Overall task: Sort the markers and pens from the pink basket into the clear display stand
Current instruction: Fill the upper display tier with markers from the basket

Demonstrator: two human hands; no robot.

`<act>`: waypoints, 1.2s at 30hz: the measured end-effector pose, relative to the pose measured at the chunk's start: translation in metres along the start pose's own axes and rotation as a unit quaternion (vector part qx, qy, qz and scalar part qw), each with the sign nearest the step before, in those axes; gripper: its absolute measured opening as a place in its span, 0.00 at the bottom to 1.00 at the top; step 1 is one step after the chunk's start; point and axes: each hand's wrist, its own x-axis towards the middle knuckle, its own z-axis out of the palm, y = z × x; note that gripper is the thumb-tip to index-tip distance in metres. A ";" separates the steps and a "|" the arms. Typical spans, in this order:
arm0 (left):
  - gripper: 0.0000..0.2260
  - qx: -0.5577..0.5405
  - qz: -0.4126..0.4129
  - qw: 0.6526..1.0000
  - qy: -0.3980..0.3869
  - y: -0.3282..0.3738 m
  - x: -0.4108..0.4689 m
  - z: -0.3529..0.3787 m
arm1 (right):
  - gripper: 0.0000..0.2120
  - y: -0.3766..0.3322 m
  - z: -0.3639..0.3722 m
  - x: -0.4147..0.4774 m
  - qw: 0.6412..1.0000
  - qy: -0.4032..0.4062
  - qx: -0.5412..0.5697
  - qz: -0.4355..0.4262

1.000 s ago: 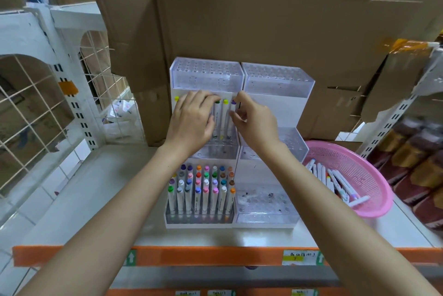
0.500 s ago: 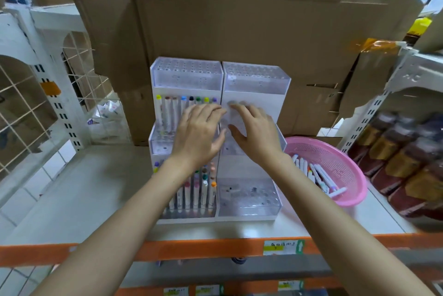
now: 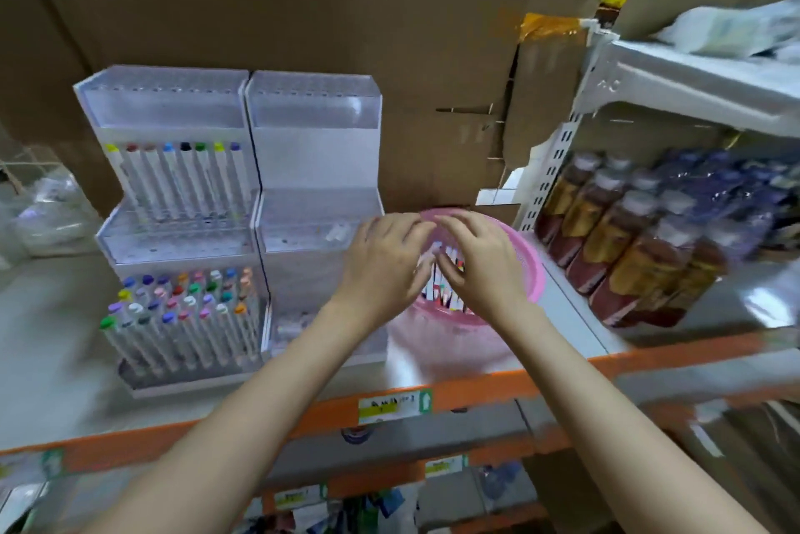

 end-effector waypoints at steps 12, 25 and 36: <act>0.18 -0.022 -0.054 0.968 -0.243 0.038 0.030 0.089 | 0.23 0.094 0.006 -0.010 0.969 -0.214 -0.036 0.118; 0.17 0.019 -0.100 0.929 -0.357 0.035 0.044 0.121 | 0.01 0.102 0.047 0.022 0.932 -0.310 -0.033 0.185; 0.12 -0.090 -0.154 0.924 -0.340 0.027 0.045 0.121 | 0.11 0.111 0.050 0.022 0.932 -0.283 0.076 0.214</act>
